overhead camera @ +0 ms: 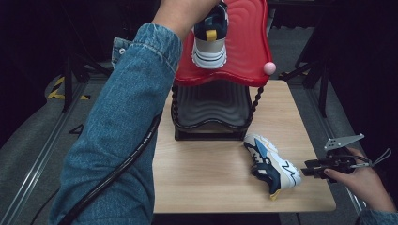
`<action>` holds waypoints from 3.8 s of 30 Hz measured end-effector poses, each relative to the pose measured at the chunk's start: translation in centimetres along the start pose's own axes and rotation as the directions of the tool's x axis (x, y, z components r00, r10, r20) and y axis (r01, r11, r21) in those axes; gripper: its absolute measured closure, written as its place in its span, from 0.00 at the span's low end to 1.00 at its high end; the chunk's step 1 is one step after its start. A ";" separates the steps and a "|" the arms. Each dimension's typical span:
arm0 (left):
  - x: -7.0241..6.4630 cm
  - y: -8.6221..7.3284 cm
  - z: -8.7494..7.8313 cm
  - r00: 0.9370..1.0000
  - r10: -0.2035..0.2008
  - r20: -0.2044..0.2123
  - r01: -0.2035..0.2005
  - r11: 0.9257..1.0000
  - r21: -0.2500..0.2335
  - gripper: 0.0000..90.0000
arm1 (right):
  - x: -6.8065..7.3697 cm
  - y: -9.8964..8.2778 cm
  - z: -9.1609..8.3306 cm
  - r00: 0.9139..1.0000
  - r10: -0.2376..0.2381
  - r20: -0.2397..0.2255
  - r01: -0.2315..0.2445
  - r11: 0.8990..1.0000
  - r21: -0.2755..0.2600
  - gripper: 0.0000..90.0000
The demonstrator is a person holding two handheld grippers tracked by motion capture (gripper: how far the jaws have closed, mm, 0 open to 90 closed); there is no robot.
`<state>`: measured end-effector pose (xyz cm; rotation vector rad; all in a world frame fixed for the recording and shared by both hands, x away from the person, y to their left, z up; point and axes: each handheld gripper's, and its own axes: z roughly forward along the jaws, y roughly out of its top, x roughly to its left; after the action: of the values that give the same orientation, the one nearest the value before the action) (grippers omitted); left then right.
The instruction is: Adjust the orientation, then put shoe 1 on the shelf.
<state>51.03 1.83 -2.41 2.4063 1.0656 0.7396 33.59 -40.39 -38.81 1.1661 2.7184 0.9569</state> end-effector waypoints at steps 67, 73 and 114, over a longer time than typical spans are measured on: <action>-1.7 -14.4 -5.0 0.948 0.198 0.251 -0.179 0.979 -0.094 0.51 | 1.1 4.0 1.2 0.997 -0.071 0.021 0.070 0.995 0.072 0.63; -2.8 -16.6 -4.0 0.932 0.225 0.285 -0.214 0.974 -0.072 0.50 | 1.1 4.4 1.8 0.997 -0.076 0.021 0.073 0.992 0.104 0.63; -5.2 -34.8 7.2 0.925 0.097 0.368 -0.133 0.988 0.074 0.48 | 4.4 12.3 5.5 0.963 -0.267 -0.032 0.266 0.934 0.239 1.00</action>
<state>33.31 18.61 -28.78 2.5719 0.8305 0.2600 39.81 -28.06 -35.58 0.7866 2.9543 0.6047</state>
